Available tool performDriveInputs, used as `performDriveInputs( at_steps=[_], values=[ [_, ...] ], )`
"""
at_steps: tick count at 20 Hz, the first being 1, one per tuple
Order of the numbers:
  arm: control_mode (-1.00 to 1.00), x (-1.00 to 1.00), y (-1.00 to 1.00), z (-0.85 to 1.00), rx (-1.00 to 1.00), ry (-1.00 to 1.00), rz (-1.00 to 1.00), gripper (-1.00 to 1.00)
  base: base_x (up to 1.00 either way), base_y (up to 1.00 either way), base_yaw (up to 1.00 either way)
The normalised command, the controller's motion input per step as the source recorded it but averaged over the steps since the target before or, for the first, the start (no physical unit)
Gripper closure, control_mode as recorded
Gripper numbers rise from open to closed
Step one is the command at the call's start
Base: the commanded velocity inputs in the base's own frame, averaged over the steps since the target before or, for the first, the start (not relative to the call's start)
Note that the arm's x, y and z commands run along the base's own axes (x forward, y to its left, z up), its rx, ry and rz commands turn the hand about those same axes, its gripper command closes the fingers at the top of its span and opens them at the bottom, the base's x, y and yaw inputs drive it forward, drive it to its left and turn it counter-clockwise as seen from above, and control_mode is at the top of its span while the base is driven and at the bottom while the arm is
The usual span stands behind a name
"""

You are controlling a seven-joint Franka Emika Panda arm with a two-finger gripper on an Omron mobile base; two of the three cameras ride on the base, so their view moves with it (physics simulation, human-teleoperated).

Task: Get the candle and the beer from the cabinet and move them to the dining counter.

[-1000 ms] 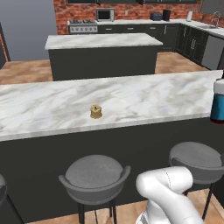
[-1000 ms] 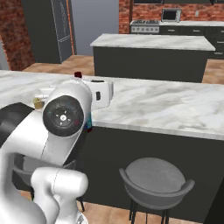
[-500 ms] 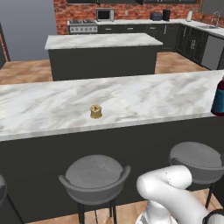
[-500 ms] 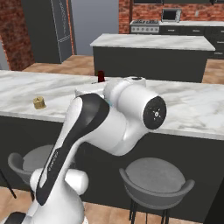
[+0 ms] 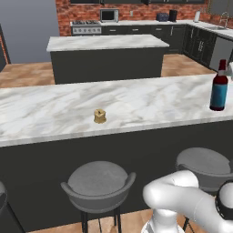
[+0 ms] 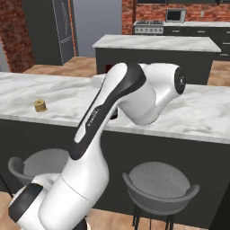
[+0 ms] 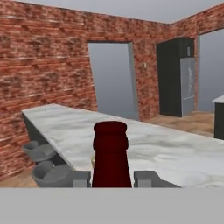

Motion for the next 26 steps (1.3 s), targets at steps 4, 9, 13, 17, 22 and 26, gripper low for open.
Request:
performDriveInputs(
  at_steps=[4,9,13,17,22,26],
  values=[
    [-1.00,0.50,0.00,0.00,0.00,-0.02,0.23,1.00,0.00,0.00,0.00],
    [-1.00,0.55,0.00,-0.05,0.00,0.00,0.22,1.00,0.00,0.00,0.00],
    [-1.00,0.46,0.00,-0.19,0.00,0.00,0.17,1.00,0.00,0.00,0.00],
    [-1.00,0.43,0.06,-0.22,0.07,0.00,0.15,1.00,0.00,0.00,0.00],
    [-1.00,0.46,0.06,-0.23,0.07,0.00,0.12,1.00,0.00,0.00,0.00],
    [-1.00,0.33,0.02,-0.25,0.02,0.00,0.09,1.00,0.00,0.00,0.00]
  ],
)
